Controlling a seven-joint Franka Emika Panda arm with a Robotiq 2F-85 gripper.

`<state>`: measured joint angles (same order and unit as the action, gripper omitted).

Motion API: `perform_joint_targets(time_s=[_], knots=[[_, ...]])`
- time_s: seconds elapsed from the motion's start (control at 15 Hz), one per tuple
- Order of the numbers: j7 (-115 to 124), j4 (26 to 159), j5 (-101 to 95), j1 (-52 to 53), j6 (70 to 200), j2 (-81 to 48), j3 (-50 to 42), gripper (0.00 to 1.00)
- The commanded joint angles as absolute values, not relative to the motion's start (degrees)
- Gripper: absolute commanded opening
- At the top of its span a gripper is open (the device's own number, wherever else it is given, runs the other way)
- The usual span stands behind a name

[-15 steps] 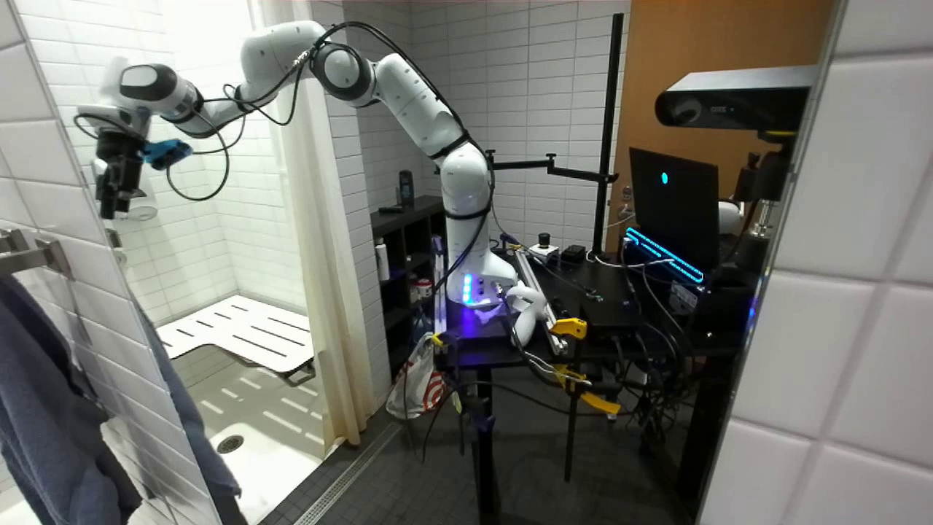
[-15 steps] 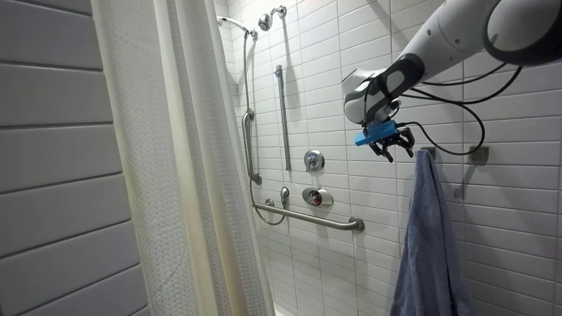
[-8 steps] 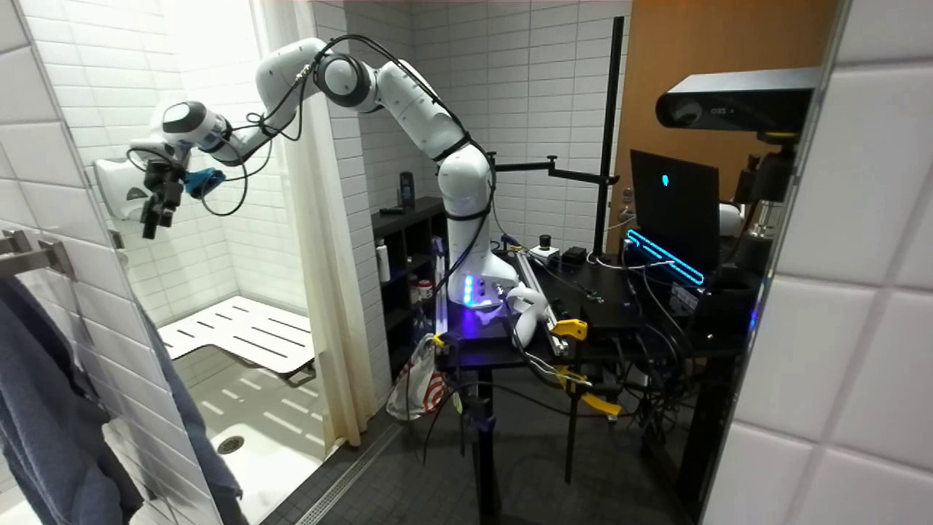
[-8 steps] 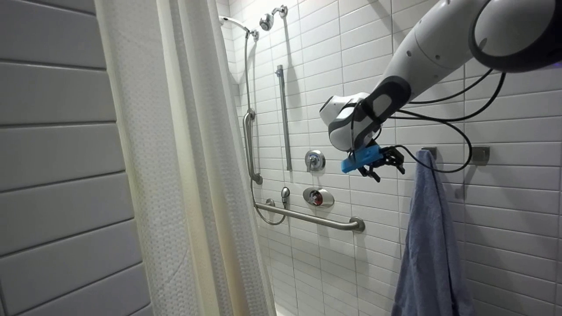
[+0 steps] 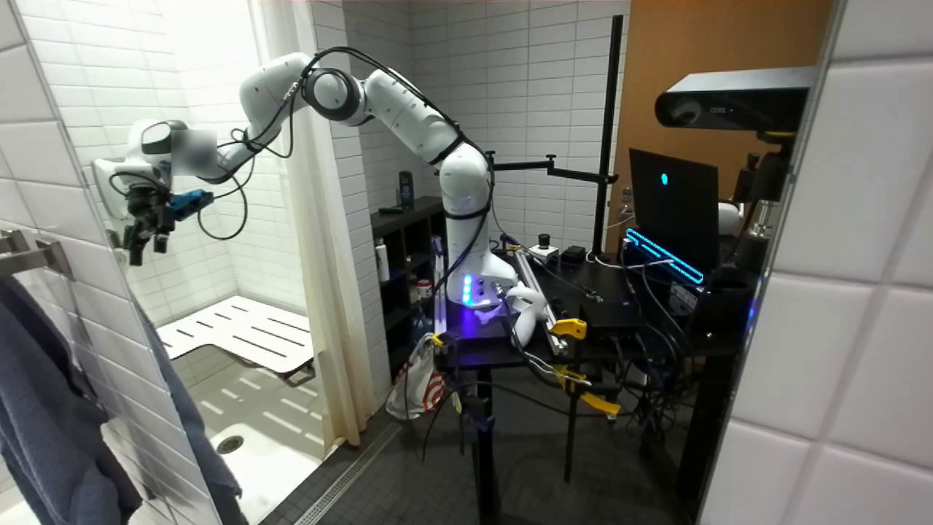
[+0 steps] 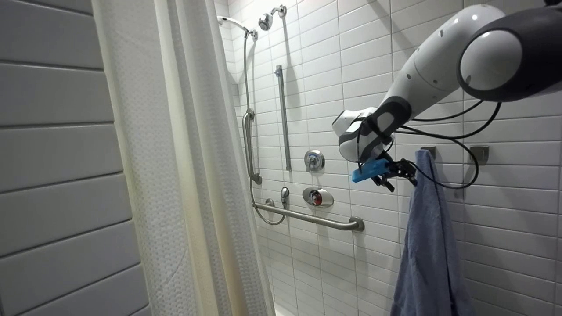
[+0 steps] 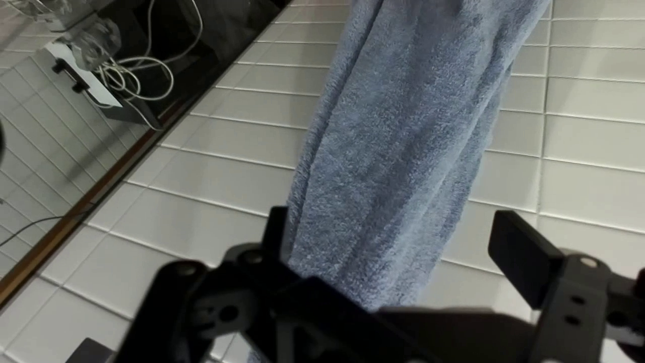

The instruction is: Pick up the blue towel

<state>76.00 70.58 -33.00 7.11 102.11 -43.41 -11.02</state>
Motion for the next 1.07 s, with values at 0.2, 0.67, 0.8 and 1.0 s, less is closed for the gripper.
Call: perform_joint_targets(time_s=[0.2, 0.67, 0.8, 1.0], knots=[[76.8, 60.2, -27.2, 5.0, 95.9, -49.2, -12.5, 1.00], [76.5, 51.1, -22.9, 2.3, 88.9, -54.3, -13.0, 1.00], [76.3, 49.2, -21.5, 1.7, 87.5, -55.2, -12.7, 1.00], [75.9, 46.1, -18.1, 0.5, 86.0, -56.2, -11.9, 1.00]])
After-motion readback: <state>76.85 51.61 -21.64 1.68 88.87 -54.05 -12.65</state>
